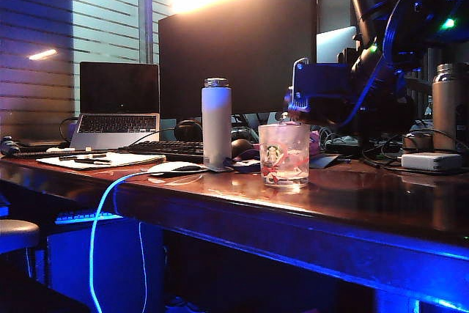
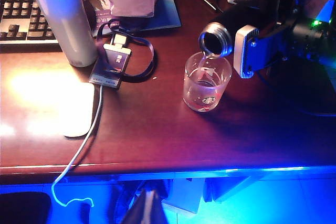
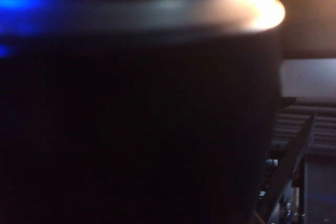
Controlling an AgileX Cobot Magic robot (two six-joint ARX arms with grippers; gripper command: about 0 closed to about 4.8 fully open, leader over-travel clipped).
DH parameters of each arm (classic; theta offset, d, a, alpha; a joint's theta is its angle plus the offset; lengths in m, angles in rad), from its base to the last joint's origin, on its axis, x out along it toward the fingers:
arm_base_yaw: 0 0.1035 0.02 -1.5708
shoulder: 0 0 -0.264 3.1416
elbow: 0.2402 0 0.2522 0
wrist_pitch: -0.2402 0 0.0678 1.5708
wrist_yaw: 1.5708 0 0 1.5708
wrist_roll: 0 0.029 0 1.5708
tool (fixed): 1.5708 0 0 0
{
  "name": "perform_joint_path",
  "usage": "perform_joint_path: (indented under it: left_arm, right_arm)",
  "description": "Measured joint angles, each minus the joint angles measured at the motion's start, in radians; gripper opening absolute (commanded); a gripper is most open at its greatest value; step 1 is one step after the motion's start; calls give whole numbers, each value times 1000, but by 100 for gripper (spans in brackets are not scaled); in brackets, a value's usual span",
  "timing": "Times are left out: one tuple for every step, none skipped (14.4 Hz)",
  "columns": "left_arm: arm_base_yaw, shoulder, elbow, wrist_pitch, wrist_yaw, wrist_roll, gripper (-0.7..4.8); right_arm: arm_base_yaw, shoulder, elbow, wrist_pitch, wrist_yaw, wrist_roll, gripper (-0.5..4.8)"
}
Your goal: Pick up the black thermos, pour a little water from inside into the glass cup, then place the black thermos back on the table.
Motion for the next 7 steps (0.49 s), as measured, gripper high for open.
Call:
perform_joint_path:
  left_arm:
    - [0, 0, 0, 0, 0, 0, -2]
    - [0, 0, 0, 0, 0, 0, -2]
    - [0, 0, 0, 0, 0, 0, -2]
    - [0, 0, 0, 0, 0, 0, -2]
    - [0, 0, 0, 0, 0, 0, -2]
    - [0, 0, 0, 0, 0, 0, -2]
    - [0, 0, 0, 0, 0, 0, -2]
  right_arm:
    - [0, 0, 0, 0, 0, -6, 27]
    - [0, 0, 0, 0, 0, -10, 27]
    - [0, 0, 0, 0, 0, -12, 27]
    - [0, 0, 0, 0, 0, -18, 27]
    - [0, 0, 0, 0, 0, -19, 27]
    - [0, 0, 0, 0, 0, -20, 27]
    - [0, 0, 0, 0, 0, -21, 27]
